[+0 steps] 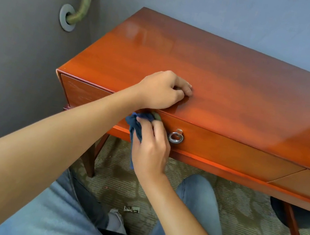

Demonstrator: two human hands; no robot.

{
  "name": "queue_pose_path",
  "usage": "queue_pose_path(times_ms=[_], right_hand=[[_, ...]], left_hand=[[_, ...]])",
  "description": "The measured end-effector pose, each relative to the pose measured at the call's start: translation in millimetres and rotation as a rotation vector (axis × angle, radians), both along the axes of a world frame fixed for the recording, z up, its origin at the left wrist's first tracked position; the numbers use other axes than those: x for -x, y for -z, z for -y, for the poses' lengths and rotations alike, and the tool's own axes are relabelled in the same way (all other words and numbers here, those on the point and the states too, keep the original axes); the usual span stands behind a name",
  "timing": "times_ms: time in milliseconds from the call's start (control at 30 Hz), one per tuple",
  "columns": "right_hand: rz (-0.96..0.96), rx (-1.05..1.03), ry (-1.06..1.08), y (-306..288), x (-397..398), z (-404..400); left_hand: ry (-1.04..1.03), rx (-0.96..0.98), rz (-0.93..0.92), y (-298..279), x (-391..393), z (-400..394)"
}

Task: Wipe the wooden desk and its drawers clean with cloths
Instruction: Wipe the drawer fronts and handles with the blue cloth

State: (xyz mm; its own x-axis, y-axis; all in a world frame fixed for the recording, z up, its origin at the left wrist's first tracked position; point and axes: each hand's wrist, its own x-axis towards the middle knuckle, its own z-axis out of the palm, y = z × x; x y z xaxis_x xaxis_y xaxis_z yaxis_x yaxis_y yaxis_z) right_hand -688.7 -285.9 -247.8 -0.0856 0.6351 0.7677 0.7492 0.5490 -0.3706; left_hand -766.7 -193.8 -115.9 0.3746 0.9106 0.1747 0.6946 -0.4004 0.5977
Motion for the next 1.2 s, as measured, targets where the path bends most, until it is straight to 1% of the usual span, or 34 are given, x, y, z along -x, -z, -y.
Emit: queue_pose_path(times_ms=[33, 67, 133, 200, 267, 367, 467, 567, 633, 700, 767, 833, 933, 1033, 1133, 1200], right_hand=[[0.001, -0.024, -0.001, -8, 9, -3], [-0.01, -0.04, 0.005, -12, 16, -5], [-0.054, -0.041, 0.042, -4, 22, -4], [-0.069, 0.019, 0.091, 19, 15, 2], [-0.086, 0.087, 0.086, 37, 6, 9], [-0.202, 0.123, 0.037, 20, 13, 2], [-0.266, 0.04, 0.013, -18, 29, -4], [-0.261, -0.022, 0.038, -24, 30, -7], [-0.273, 0.034, 0.105, -5, 21, -1], [-0.339, 0.151, 0.141, 12, 14, 9], [-0.406, 0.232, 0.147, 12, 13, 12], [-0.49, 0.222, 0.166, -6, 15, 12], [-0.571, 0.107, 0.22, -31, 18, 6], [-0.494, 0.097, 0.229, -21, 22, 7], [-0.386, 0.188, 0.209, 10, 30, 14], [-0.348, 0.195, 0.192, 18, 29, 15]], left_hand=[[0.012, 0.007, 0.027, -1, 6, 1], [0.027, -0.006, 0.006, -2, 14, 4], [0.043, -0.073, -0.107, -2, 40, 8], [-0.009, -0.127, -0.236, 0, 76, 16], [-0.092, -0.16, -0.34, 5, 111, 26], [-0.158, -0.152, -0.45, 13, 132, 32], [-0.165, -0.104, -0.403, 14, 132, 26], [-0.141, -0.053, -0.352, 10, 136, 22], [-0.126, -0.054, -0.361, 10, 139, 22], [-0.128, -0.068, -0.373, 11, 138, 23], [-0.145, -0.085, -0.365, 13, 137, 24], [-0.159, -0.109, -0.368, 16, 136, 25], [-0.172, -0.117, -0.374, 18, 136, 25], [-0.172, -0.123, -0.371, 17, 135, 26], [-0.177, -0.135, -0.382, 18, 135, 26], [-0.179, -0.149, -0.386, 20, 134, 26]])
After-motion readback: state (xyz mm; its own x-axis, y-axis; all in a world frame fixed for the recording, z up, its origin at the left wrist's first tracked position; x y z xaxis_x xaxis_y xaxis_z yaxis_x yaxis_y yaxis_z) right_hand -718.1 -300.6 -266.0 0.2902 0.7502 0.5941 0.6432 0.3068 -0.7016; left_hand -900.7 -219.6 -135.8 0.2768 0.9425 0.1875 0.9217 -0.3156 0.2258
